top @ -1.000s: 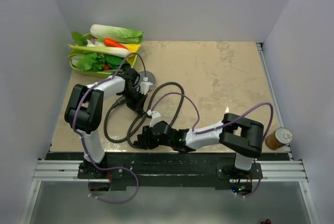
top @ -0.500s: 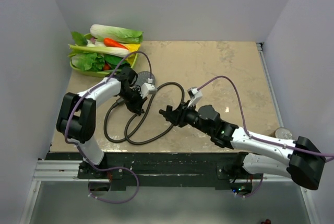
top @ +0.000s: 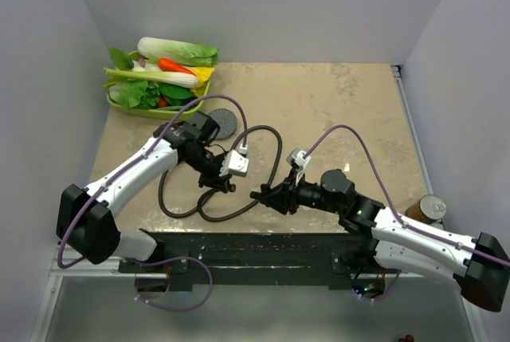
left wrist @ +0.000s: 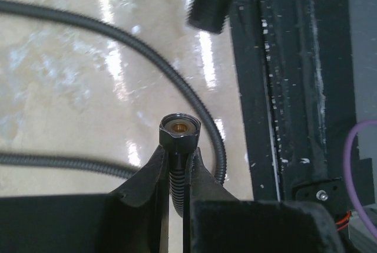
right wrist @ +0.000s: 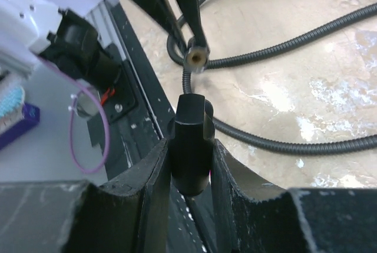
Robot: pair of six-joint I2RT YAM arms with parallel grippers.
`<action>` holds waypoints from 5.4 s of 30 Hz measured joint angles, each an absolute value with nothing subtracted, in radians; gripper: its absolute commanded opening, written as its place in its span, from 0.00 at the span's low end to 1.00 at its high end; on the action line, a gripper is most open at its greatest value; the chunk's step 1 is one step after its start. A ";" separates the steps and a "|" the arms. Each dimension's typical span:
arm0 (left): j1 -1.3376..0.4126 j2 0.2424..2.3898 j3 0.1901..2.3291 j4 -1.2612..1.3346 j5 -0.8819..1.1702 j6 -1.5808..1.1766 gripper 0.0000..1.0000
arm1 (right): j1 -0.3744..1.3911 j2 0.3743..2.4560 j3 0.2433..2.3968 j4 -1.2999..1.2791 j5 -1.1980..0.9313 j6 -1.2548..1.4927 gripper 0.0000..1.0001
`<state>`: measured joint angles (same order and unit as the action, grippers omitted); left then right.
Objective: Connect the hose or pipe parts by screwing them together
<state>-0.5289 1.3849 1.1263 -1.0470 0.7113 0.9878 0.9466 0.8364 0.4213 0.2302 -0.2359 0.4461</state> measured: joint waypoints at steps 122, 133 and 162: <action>-0.694 1.583 0.945 -0.761 0.593 0.541 0.00 | 1.089 1.382 0.037 1.256 -0.209 0.781 0.00; -0.678 1.730 1.014 -0.612 0.434 0.455 0.11 | 1.095 0.664 0.039 0.901 -0.094 0.705 0.00; -0.630 1.741 1.022 -0.510 0.476 0.449 0.65 | 1.098 0.479 0.039 0.517 -0.038 0.654 0.00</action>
